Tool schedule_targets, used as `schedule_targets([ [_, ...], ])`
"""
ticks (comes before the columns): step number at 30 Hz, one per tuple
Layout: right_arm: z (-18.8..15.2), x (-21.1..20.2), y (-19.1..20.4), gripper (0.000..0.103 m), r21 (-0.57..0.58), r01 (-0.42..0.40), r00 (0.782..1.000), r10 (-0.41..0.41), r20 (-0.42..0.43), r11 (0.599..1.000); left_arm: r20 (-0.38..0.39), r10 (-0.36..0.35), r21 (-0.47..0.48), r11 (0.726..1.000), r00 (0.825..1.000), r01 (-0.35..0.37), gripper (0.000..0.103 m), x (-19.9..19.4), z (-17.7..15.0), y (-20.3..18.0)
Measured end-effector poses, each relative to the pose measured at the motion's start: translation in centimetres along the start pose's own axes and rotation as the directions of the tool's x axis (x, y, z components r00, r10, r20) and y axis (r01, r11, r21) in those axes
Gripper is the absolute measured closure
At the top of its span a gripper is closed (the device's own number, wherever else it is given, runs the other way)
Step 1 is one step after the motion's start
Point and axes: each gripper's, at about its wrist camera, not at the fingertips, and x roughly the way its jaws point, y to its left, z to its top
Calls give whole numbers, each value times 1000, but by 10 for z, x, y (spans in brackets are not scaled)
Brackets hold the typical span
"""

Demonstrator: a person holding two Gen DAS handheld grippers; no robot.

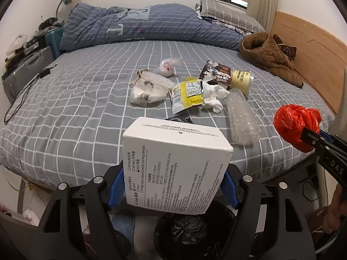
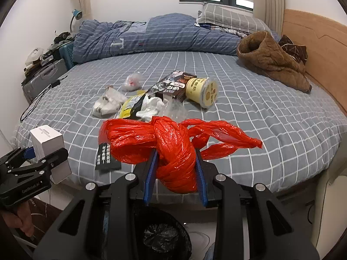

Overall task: Collect trash
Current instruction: 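Carry the red bag and white box toward the trash bin with both tools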

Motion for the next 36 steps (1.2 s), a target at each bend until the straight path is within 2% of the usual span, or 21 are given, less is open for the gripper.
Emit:
schedule_targets([
  [21, -58, -21, 8, 72, -12, -9, 997, 8, -79, 1000, -85, -7, 0, 1000, 996, 7, 32, -18, -55, -5],
  [36, -96, -30, -10, 72, 2, 38, 988, -37, -152, 999, -156, -33, -3, 999, 987, 33, 32, -32, -81, -25],
])
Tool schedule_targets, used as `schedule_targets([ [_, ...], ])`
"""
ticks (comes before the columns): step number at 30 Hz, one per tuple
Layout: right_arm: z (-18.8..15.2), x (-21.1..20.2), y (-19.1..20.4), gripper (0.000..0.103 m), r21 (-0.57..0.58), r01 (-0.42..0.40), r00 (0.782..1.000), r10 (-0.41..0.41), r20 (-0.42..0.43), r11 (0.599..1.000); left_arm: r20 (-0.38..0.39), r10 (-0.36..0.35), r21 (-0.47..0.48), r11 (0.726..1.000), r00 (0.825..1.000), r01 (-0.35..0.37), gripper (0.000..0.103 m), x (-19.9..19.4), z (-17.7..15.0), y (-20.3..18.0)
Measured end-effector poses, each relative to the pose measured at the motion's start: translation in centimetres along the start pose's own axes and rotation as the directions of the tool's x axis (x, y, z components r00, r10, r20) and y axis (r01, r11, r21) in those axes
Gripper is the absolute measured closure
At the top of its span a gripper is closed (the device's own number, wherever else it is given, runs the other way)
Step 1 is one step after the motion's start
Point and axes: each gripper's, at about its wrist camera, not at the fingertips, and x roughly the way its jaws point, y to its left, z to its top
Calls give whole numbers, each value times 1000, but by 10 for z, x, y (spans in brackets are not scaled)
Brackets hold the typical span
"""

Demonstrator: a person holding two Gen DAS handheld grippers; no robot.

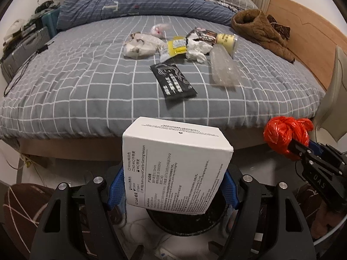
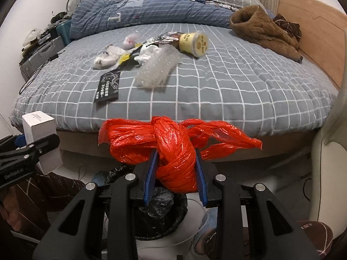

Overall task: Collect trash
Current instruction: 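Carry the red bag and white box toward the trash bin with both tools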

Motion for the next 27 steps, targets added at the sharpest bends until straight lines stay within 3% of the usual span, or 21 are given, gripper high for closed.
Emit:
schedule_targets([
  [10, -25, 3, -10, 72, 32, 13, 998, -11, -56, 999, -68, -10, 3, 1000, 998, 10, 32, 19, -21, -11],
  [15, -36, 30, -10, 72, 22, 7, 994, -5, -109, 1000, -101, -1, 15, 1000, 995, 2, 32, 46, -31, -15],
  [27, -27, 75, -20, 72, 45, 10, 986, -3, -164, 999, -167, 7, 48, 999, 986, 1, 32, 100, -30, -29],
])
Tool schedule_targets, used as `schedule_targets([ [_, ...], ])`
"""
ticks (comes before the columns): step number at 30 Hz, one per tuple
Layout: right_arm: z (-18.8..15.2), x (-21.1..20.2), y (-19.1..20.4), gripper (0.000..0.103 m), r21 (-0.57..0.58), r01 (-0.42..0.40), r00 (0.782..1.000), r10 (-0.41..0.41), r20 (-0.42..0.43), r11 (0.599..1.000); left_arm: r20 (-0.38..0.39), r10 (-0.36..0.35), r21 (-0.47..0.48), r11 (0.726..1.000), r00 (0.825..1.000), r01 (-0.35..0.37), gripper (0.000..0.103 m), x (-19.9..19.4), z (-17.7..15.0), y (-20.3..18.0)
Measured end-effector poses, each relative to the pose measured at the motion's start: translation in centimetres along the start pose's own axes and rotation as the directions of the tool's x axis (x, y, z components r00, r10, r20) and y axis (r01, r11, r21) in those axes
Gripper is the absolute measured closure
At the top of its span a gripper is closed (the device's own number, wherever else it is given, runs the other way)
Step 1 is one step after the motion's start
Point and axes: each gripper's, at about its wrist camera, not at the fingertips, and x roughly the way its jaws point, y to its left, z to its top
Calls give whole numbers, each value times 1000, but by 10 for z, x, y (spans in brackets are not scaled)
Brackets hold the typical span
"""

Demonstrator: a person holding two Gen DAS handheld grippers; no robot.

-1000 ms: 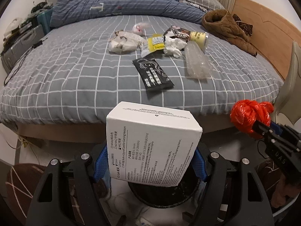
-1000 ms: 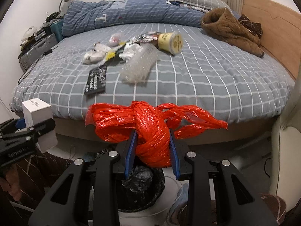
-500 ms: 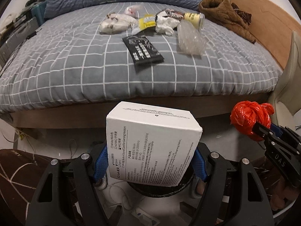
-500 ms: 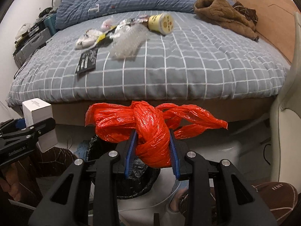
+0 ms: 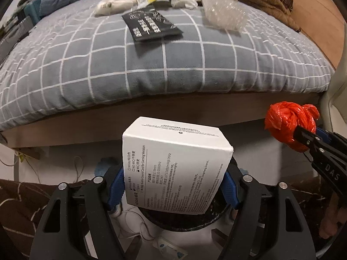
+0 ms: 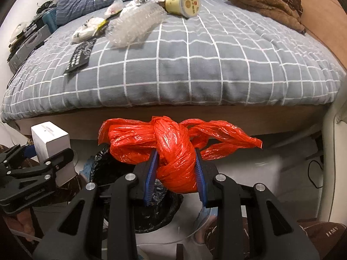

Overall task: Collect trash
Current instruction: 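Carry the red bag and white box toward the trash bin with both tools, then open both tools over the bin, dropping the white box and red bag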

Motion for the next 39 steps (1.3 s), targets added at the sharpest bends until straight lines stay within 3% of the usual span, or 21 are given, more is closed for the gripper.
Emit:
schedule_targets([
  [14, 1, 33, -6, 72, 0, 28, 997, -28, -68, 1000, -120, -21, 28, 999, 993, 24, 31, 57, 0, -13],
  [20, 5, 40, 4, 72, -11, 26, 997, -27, -79, 1000, -109, 10, 31, 999, 994, -7, 14, 60, -5, -10],
  [25, 8, 41, 13, 71, -26, 11, 997, -13, -74, 1000, -103, 18, 10, 1000, 994, -17, 7, 57, -3, 4],
  [39, 8, 62, 71, 71, -81, -46, 992, 36, -125, 996, -111, 67, -62, 995, 992, -74, 7, 50, -12, 69],
])
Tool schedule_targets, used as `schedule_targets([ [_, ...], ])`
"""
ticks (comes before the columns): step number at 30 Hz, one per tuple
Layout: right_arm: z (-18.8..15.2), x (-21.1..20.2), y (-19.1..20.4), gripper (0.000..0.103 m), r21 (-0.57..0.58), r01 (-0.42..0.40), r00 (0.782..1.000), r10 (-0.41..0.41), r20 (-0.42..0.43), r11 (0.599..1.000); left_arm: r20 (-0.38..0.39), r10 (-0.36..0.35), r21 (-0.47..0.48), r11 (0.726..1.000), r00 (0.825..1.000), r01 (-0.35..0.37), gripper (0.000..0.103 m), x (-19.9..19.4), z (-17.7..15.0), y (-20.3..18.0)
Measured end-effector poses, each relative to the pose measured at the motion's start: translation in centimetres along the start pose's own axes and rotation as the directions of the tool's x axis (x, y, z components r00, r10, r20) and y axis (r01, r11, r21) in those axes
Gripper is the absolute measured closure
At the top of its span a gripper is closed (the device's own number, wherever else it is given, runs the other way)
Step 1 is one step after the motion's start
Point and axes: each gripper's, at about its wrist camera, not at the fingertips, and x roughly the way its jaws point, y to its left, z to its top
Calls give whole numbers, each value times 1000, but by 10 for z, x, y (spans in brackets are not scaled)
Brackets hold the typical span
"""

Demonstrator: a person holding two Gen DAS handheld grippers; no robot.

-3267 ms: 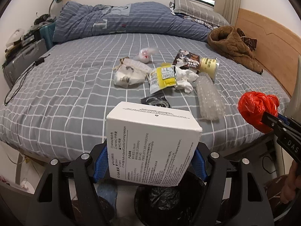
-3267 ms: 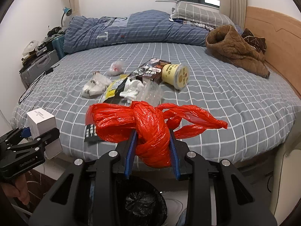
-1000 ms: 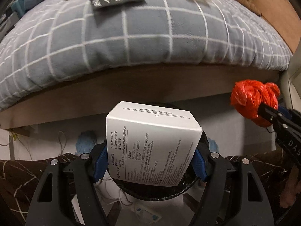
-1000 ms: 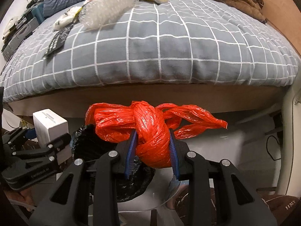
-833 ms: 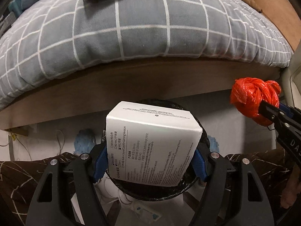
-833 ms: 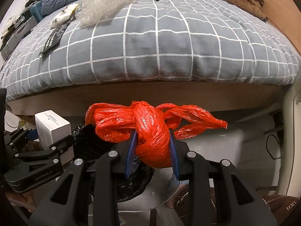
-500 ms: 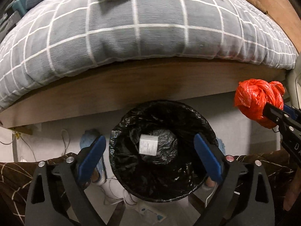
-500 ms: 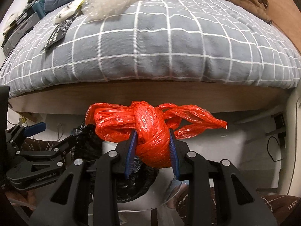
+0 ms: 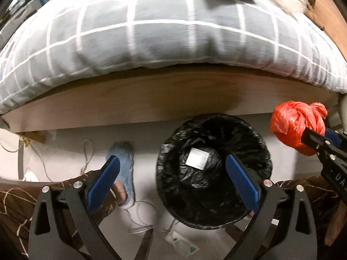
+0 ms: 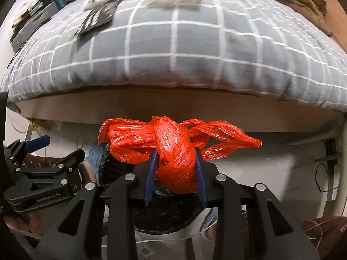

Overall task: Collect trash
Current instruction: 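Open both tools over the bin, dropping the white box and red bag, then grasp the black wet-wipe packet with the left tool while the right tool grasps the bubble wrap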

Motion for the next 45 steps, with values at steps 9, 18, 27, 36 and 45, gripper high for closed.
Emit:
schedule_targets([
  [9, -10, 19, 42, 70, -51, -28, 998, 25, -58, 998, -1, 29, -46, 999, 1000, -29, 7, 5, -7, 33],
  [18, -11, 28, 56, 67, -91, -16, 995, 8, -95, 996, -1, 30, -68, 997, 1000, -30, 7, 6, -7, 49],
  [27, -9, 26, 60, 44, -104, 9, 996, -17, -83, 994, -1, 37, -60, 998, 999, -37, 7, 6, -9, 50],
  [36, -6, 14, 50, 13, -95, 83, 996, -84, -7, 992, 19, 35, -65, 997, 999, -34, 7, -6, -5, 51],
  [45, 12, -34, 44, 8, -79, 137, 981, -124, 152, 987, 103, 29, -66, 998, 994, -22, 7, -41, 5, 51],
])
